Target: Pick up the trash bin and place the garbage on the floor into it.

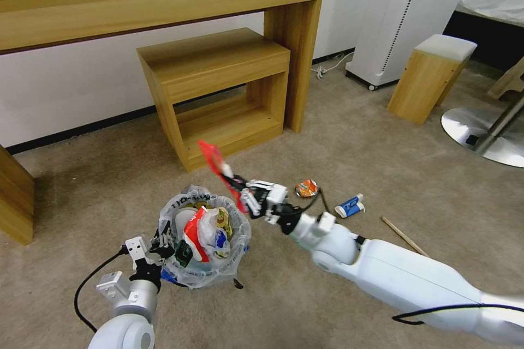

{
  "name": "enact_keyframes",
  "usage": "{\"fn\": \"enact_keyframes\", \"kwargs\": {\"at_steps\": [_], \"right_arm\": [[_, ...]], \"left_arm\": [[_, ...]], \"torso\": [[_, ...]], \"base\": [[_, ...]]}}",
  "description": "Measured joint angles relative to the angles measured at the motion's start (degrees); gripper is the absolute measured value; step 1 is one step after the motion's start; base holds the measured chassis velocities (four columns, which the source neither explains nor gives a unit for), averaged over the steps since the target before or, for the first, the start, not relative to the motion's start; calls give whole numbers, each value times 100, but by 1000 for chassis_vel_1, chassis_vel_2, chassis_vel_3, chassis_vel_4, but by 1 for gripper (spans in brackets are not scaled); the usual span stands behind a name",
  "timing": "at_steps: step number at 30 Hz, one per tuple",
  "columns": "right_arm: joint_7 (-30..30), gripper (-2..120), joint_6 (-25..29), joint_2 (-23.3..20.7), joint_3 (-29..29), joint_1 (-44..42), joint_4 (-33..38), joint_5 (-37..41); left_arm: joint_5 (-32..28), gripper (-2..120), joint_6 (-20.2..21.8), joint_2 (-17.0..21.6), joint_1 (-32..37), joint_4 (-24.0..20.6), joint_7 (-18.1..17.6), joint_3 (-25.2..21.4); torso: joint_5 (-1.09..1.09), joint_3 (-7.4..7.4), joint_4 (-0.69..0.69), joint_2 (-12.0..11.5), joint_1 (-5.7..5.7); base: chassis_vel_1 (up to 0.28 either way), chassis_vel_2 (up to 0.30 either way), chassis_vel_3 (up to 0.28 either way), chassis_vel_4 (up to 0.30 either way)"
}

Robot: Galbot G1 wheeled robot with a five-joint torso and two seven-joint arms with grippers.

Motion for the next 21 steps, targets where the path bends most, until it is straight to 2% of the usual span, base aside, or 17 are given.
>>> {"fn": "enact_keyframes", "kwargs": {"at_steps": [5,8,9,13,21], "right_arm": [[1,0,23,342,-354,263,-271,44],[-22,0,63,796,-620,433,-614,44],[-22,0,63,796,-620,433,-614,44],[-15,0,77,1396,-922,520,-781,69],[17,0,76,1588,-1248,487,-747,182]], "left_arm": [[0,3,0,-4,84,-120,7,-25],[0,3,0,-5,165,-232,15,-32],[0,3,0,-5,165,-232,15,-32],[-18,3,0,13,217,-321,22,-78],[-78,3,0,32,207,-347,4,-163]], "torso": [[0,0,0,0,0],[-1,0,-1,0,0],[-1,0,-1,0,0],[-1,0,1,0,0],[0,-1,0,0,0]], "base": [[0,0,0,0],[0,0,0,0],[0,0,0,0],[0,0,0,0],[0,0,0,0]]}}
